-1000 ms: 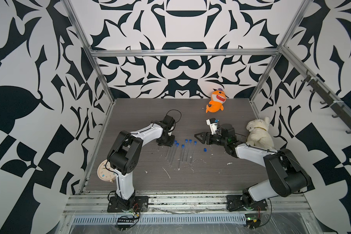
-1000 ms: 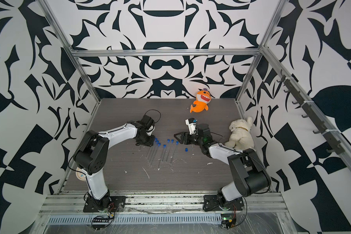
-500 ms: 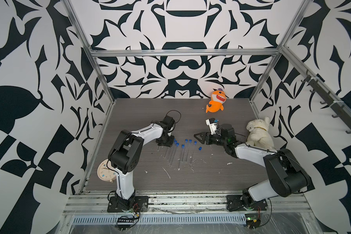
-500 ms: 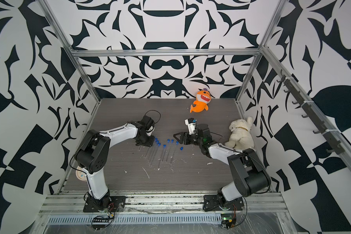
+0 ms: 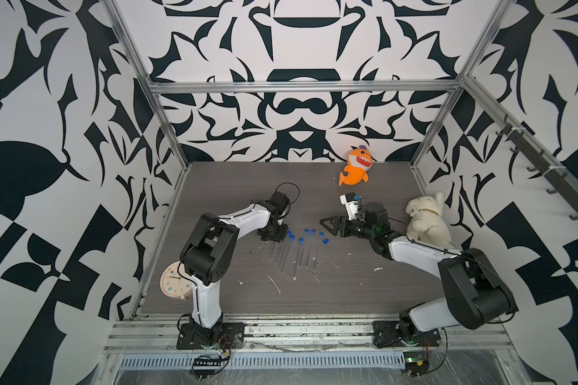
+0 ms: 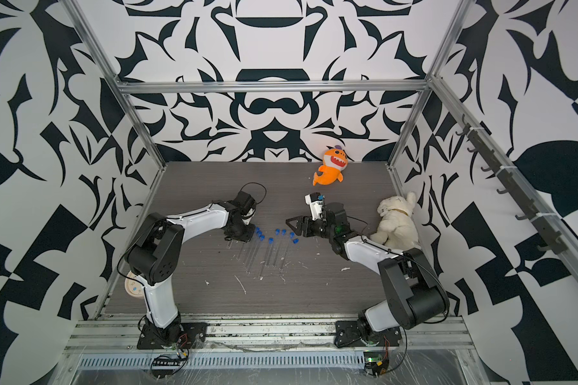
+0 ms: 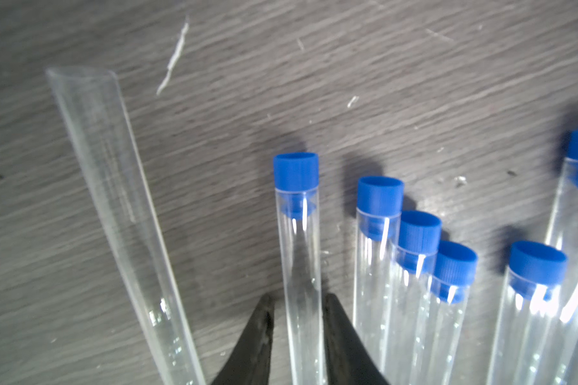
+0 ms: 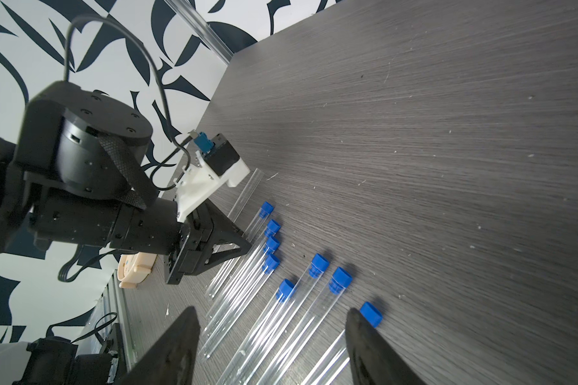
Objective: Remove stoppers from test tubes
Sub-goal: Pick up the test tube at the center of the board.
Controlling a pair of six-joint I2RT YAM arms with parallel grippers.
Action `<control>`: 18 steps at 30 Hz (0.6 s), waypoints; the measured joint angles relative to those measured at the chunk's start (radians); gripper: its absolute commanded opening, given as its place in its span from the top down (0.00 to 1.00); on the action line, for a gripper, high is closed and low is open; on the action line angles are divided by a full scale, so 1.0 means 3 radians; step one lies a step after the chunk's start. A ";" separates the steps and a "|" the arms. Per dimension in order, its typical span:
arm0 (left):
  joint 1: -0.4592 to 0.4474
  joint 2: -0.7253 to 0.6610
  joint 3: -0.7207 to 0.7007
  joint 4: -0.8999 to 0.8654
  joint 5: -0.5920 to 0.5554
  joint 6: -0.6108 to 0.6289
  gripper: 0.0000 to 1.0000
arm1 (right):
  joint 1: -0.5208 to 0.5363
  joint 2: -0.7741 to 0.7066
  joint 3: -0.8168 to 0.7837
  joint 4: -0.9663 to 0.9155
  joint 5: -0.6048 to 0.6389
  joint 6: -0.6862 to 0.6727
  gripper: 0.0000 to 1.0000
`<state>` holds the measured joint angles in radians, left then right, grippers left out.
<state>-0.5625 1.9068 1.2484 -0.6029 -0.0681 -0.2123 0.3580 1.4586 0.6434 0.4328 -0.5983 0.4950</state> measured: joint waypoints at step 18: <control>-0.0003 -0.0075 -0.0024 0.0008 0.0083 0.0018 0.93 | 0.0000 -0.0034 0.0031 -0.0183 0.0052 -0.0004 0.30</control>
<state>-0.5632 1.8843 1.2411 -0.6006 -0.0433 -0.2070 0.3580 1.4483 0.6525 0.3779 -0.5827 0.4938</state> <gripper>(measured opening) 0.174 0.699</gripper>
